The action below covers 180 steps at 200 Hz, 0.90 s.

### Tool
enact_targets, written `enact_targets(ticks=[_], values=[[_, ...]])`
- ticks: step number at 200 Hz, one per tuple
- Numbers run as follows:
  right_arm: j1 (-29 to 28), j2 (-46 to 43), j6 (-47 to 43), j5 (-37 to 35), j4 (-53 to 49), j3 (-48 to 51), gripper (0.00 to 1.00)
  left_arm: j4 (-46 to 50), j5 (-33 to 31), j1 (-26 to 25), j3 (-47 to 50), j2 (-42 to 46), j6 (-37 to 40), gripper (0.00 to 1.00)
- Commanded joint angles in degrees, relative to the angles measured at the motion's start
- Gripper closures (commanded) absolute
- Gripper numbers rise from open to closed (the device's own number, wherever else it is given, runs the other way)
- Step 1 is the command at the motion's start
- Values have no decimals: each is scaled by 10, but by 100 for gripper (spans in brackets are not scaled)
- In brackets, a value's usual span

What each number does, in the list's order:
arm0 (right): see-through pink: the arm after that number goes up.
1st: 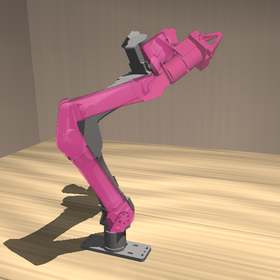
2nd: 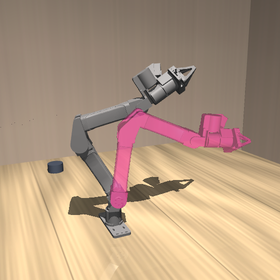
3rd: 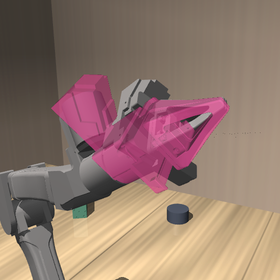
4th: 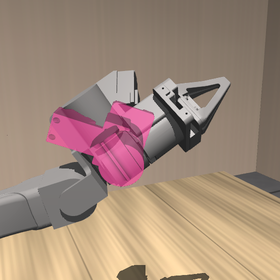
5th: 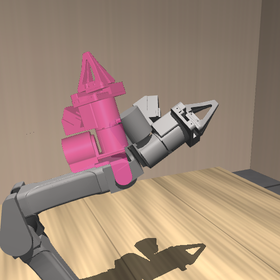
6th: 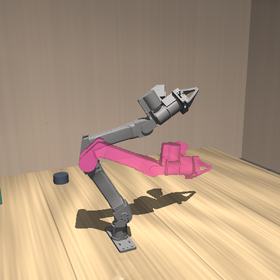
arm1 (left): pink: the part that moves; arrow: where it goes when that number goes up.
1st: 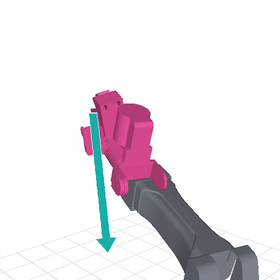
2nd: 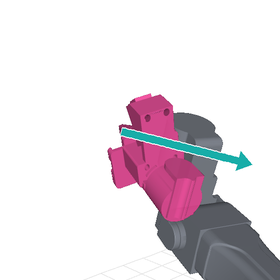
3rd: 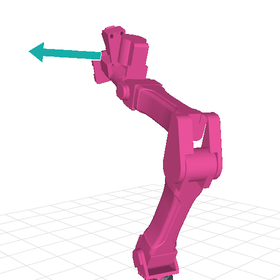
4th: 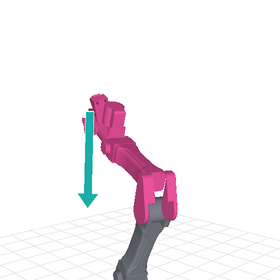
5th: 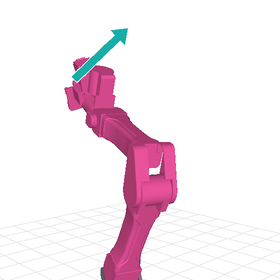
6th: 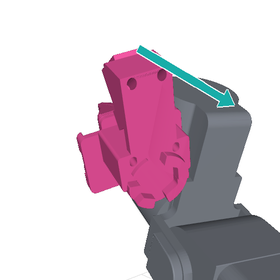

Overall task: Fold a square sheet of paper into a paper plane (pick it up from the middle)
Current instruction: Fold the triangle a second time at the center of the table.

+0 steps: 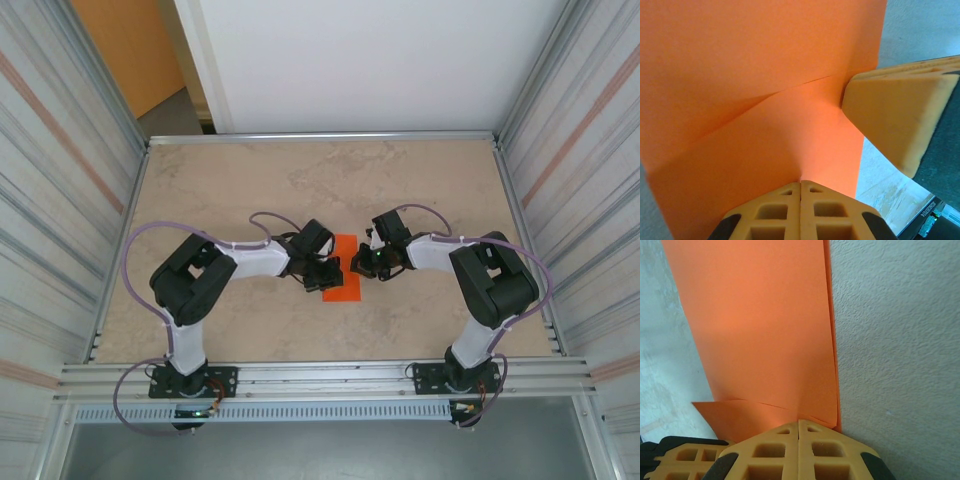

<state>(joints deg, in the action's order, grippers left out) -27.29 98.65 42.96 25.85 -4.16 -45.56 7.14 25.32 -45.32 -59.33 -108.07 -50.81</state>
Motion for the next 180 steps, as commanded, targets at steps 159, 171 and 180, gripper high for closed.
enact_targets(ticks=[159, 171, 180], values=[[16, 57, -5, -41, -82, 12, 97, -54, 31, 19, 187, 176, -28, 95], [11, 43, -5, -25, -80, 2, 96, -41, 19, 18, 162, 195, -18, 94], [6, 27, -5, -17, -80, -9, 93, -35, 10, 19, 144, 198, -11, 93]])
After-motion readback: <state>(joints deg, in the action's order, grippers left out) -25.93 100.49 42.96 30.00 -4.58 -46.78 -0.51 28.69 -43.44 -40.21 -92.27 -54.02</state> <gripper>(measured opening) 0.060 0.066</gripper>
